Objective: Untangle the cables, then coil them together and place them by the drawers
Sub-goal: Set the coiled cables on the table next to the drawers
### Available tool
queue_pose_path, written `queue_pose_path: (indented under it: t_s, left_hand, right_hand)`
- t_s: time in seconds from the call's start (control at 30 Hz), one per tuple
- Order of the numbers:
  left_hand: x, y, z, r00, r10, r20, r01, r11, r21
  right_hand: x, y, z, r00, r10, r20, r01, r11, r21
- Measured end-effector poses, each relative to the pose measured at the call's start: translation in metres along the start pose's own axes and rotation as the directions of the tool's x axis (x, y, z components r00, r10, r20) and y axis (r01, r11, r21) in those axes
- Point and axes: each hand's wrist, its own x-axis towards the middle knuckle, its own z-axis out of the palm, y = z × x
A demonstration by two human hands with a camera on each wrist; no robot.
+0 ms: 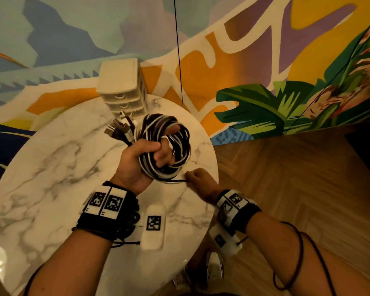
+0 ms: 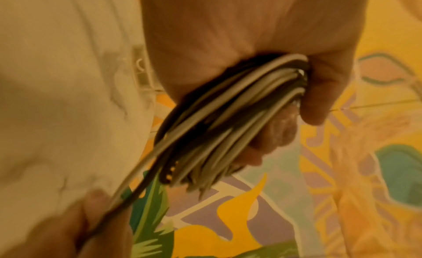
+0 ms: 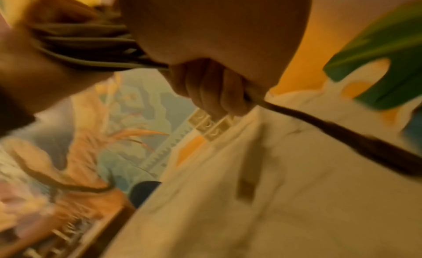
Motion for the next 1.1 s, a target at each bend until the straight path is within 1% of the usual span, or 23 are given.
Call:
queue_pose_path:
  t_s: [0.03,0.07,0.13,0.17,0.23,0.27,0.3,0.33,0.37,0.4,0.43,0.47,0.5,0.57,0.63,0.67,0.73,0.8,0.87,0.93,1.0,1.03,1.1]
  left_hand:
    - [-0.004,0.002,0.001,0.999,-0.031,0.032,0.028,0.997,0.075]
    - [-0.008,0.002,0.001,0.997,-0.070,0.040,0.063,0.988,0.140]
    - [-0.015,-0.005,0.000,0.990,-0.138,-0.005,0.134,0.954,0.269]
    - [-0.017,-0.009,0.002,0.986,-0.165,-0.033,0.167,0.924,0.343]
    - [-0.018,-0.015,0.007,0.980,-0.185,-0.077,0.199,0.856,0.477]
    - [-0.018,-0.018,0.009,0.980,-0.165,-0.108,0.197,0.833,0.516]
    - [-0.018,-0.019,0.010,0.982,-0.124,-0.143,0.182,0.829,0.528]
    - [-0.018,-0.021,0.009,0.981,-0.078,-0.177,0.161,0.838,0.521]
    - [-0.017,-0.021,0.008,0.977,-0.027,-0.214,0.137,0.846,0.516]
    - [-0.017,-0.022,0.007,0.967,0.018,-0.254,0.117,0.855,0.505]
    - [-0.016,-0.023,0.005,0.955,0.051,-0.292,0.107,0.860,0.500]
    - [-0.013,-0.024,0.005,0.941,0.082,-0.328,0.098,0.861,0.499]
    - [-0.012,-0.025,0.007,0.932,0.102,-0.348,0.093,0.860,0.502]
    - [-0.009,-0.027,0.013,0.921,0.117,-0.370,0.106,0.841,0.531]
    - [-0.007,-0.031,0.013,0.909,0.133,-0.394,0.122,0.820,0.559]
    - [-0.006,-0.033,0.011,0.900,0.132,-0.415,0.130,0.828,0.545]
    - [-0.006,-0.033,0.007,0.890,0.113,-0.442,0.154,0.837,0.525]
    - [-0.007,-0.031,0.006,0.895,0.092,-0.436,0.169,0.836,0.522]
    - [-0.009,-0.027,0.004,0.905,0.059,-0.421,0.182,0.841,0.509]
    - [-0.011,-0.024,0.004,0.915,0.038,-0.403,0.170,0.867,0.468]
    - [-0.010,-0.023,0.003,0.914,0.052,-0.404,0.124,0.910,0.396]
    - [-0.010,-0.022,0.004,0.910,0.059,-0.411,0.096,0.933,0.347]
    - [-0.008,-0.022,0.005,0.907,0.061,-0.416,0.057,0.962,0.265]
  right_hand:
    - [0.007,0.004,-0.012,1.000,0.008,-0.003,-0.008,0.991,-0.136]
    - [0.013,0.005,-0.023,1.000,0.006,0.008,-0.004,0.972,-0.236]
    - [0.023,-0.003,-0.042,0.998,-0.003,0.058,0.026,0.915,-0.403]
    - [0.028,-0.012,-0.048,0.997,0.002,0.080,0.038,0.869,-0.493]
    - [0.034,-0.029,-0.056,0.993,0.030,0.113,0.047,0.786,-0.616]
    - [0.036,-0.037,-0.058,0.991,0.058,0.121,0.031,0.779,-0.627]
    - [0.036,-0.042,-0.061,0.987,0.097,0.129,0.000,0.796,-0.605]
    - [0.034,-0.045,-0.063,0.980,0.142,0.142,-0.044,0.842,-0.538]
    - [0.032,-0.047,-0.064,0.970,0.180,0.161,-0.099,0.904,-0.415]
    - [0.027,-0.049,-0.063,0.960,0.207,0.187,-0.157,0.955,-0.253]
    - [0.021,-0.052,-0.061,0.953,0.216,0.215,-0.201,0.976,-0.089]
    - [0.016,-0.055,-0.056,0.951,0.206,0.232,-0.222,0.974,0.047]
    - [0.010,-0.058,-0.050,0.955,0.184,0.234,-0.220,0.965,0.139]
    - [0.002,-0.066,-0.039,0.971,0.125,0.202,-0.170,0.960,0.223]
    - [-0.003,-0.073,-0.031,0.988,0.051,0.143,-0.082,0.972,0.222]
    - [-0.004,-0.074,-0.029,0.992,0.018,0.121,-0.041,0.981,0.191]
    - [-0.005,-0.074,-0.028,0.992,-0.025,0.124,0.010,0.993,0.122]
    - [-0.005,-0.071,-0.026,0.987,-0.039,0.155,0.027,0.997,0.077]
    - [-0.005,-0.068,-0.025,0.988,-0.067,0.141,0.059,0.996,0.061]
    - [-0.006,-0.066,-0.025,0.987,-0.152,0.048,0.150,0.988,0.045]
    - [-0.006,-0.069,-0.023,0.966,-0.251,-0.067,0.251,0.968,-0.015]
    - [-0.005,-0.070,-0.020,0.952,-0.279,-0.124,0.274,0.960,-0.055]
    - [-0.002,-0.072,-0.014,0.930,-0.286,-0.229,0.274,0.958,-0.086]
